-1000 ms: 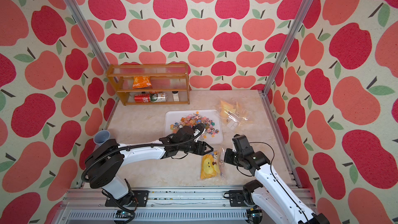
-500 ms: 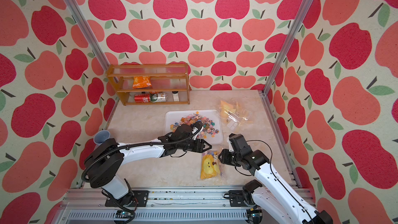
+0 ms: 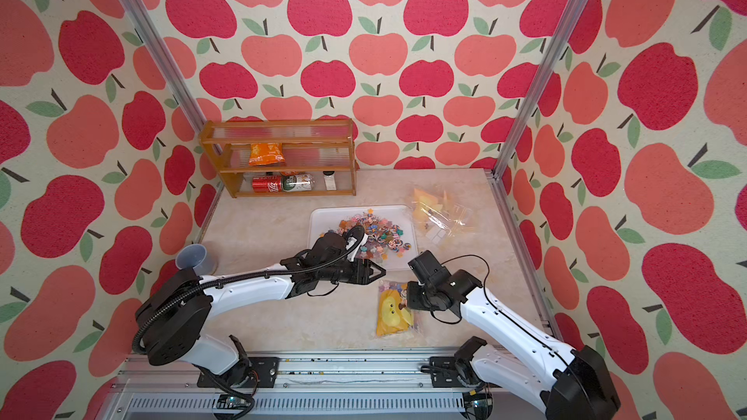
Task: Pour candies out of the ziploc bag
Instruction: Adjust the ziploc bag at the center of the board.
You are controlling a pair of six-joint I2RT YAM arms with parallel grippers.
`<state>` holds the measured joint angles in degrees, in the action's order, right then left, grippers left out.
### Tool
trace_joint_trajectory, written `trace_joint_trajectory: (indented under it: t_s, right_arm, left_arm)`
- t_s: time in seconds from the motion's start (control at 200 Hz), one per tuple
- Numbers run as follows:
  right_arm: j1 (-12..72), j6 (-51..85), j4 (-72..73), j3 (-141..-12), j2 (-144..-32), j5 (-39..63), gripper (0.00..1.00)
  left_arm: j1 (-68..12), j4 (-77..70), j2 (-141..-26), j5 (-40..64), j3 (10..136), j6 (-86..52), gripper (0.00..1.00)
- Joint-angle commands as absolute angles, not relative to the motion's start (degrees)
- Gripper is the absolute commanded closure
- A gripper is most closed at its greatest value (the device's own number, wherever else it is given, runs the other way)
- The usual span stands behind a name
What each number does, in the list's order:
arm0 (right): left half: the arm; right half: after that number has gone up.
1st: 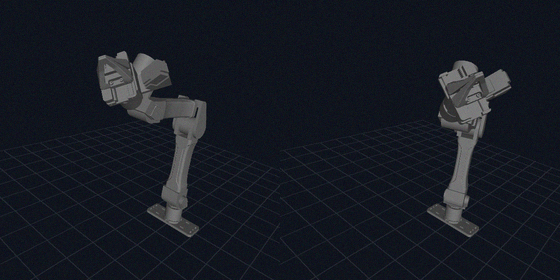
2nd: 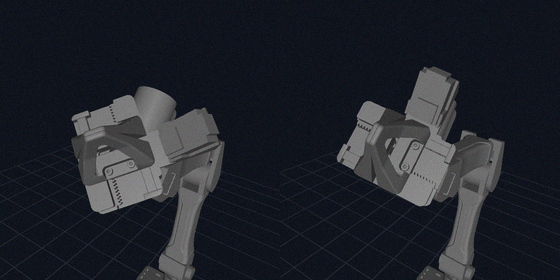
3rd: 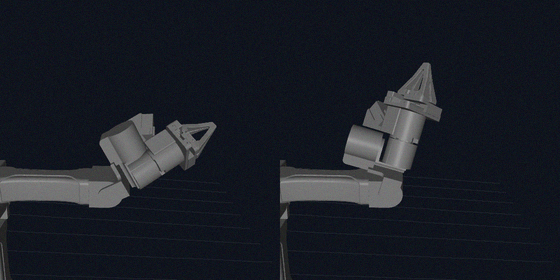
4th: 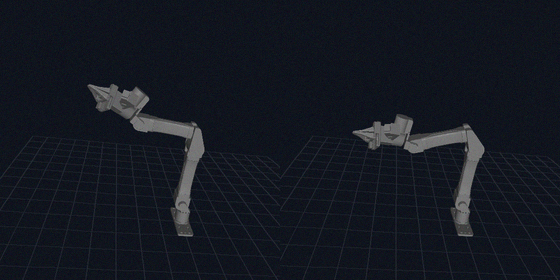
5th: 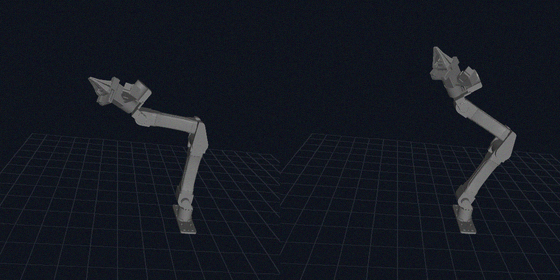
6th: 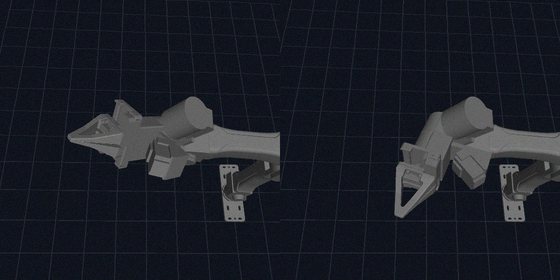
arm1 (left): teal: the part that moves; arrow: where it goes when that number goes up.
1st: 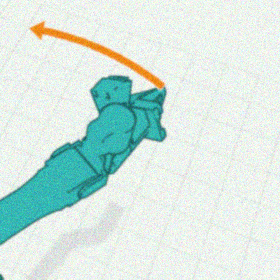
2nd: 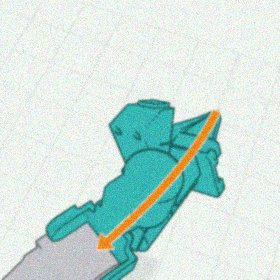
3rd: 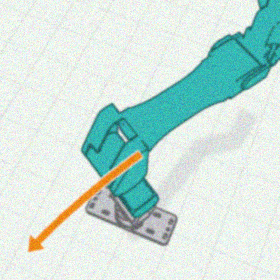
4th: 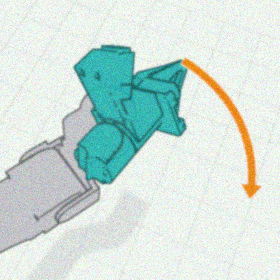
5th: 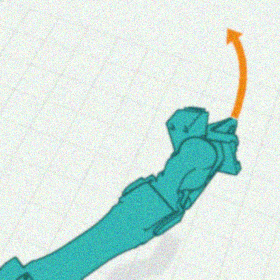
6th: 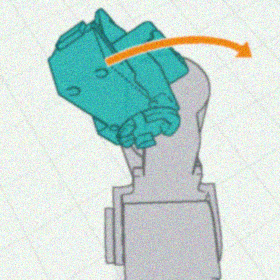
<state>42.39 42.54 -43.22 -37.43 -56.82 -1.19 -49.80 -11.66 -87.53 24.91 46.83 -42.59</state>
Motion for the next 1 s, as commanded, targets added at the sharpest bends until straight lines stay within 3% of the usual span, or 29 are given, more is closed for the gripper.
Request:
trace_joint_trajectory:
  t_s: [0.0,0.04,0.335,0.46,0.725,0.995]
  right_arm:
    - [42.8,43.0,-45.0,-39.5,-57.1,-3.8,0.94]
    - [42.8,42.7,-45.4,-39.8,-57.3,-4.2,1.0]
    - [39.3,40.6,-51.1,-41.2,-54.1,-6.1,1.0]
    - [36.9,38.4,-50.0,-41.8,-48.7,-2.0,1.0]
    - [35.2,41.7,-31.1,-38.1,-43.3,16.9,1.0]
    - [39.3,43.9,-13.6,-45.0,-54.4,25.9,1.0]
  left_arm:
    - [-48.8,-12.2,-85.3,24.3,46.0,-42.6,0.43]
    - [-48.5,-11.9,-84.8,24.3,45.9,-42.3,0.42]
    - [-47.9,-11.3,-83.1,24.0,44.9,-41.6,0.43]
    - [-49.8,-10.4,-84.7,24.3,47.3,-39.7,0.43]
    - [-47.6,-17.8,-85.7,26.2,44.4,-43.9,0.45]
    - [-39.1,-8.9,-66.6,20.1,37.4,-42.9,0.46]
